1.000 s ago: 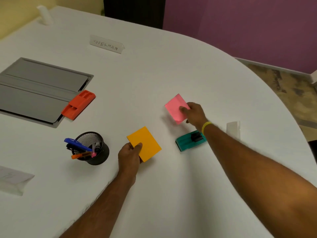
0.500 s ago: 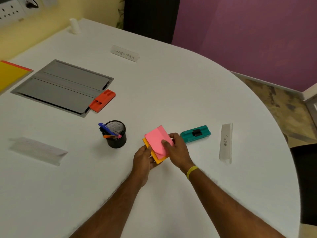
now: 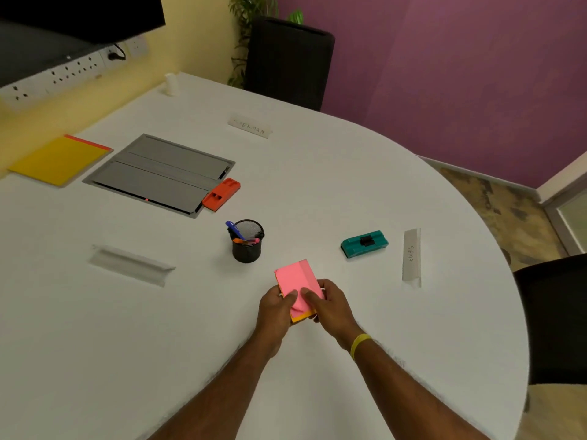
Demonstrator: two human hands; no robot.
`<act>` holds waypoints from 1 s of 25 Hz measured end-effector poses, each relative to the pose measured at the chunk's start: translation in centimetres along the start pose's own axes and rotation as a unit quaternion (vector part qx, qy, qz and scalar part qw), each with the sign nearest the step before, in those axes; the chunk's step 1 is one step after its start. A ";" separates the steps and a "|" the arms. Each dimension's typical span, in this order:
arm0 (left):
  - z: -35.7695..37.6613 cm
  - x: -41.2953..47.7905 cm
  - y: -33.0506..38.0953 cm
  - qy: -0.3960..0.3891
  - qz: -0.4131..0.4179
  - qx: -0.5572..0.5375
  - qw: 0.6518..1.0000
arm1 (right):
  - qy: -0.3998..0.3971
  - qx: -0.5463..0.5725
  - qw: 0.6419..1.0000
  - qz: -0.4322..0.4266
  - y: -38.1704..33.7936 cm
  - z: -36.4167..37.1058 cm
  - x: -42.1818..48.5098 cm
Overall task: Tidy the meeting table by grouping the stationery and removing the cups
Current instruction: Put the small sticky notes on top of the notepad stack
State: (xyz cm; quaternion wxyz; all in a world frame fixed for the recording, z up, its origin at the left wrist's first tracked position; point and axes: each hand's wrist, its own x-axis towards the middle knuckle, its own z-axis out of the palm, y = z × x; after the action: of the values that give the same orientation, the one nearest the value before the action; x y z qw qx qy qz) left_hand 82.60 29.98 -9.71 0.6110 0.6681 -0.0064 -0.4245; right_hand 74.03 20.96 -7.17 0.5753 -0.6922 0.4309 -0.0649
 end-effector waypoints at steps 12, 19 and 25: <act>-12.2 -15.8 -1.7 0.085 0.049 0.003 0.995 | -0.019 0.110 0.993 -0.031 0.3 6.9 -13.3; -25.9 -21.4 -1.6 0.154 0.148 0.336 0.917 | -0.022 0.107 0.993 -0.048 -0.8 14.1 -17.5; -39.3 -22.9 0.2 0.102 0.249 0.664 0.698 | 0.004 0.135 0.991 -0.026 -3.1 25.2 -20.1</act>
State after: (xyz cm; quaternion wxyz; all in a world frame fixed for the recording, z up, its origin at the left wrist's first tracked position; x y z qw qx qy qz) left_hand 90.64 73.91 -0.99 0.0895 0.9136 -0.3901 -0.0724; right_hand 77.96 53.00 -4.70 0.6600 -0.6191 0.4020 -0.1400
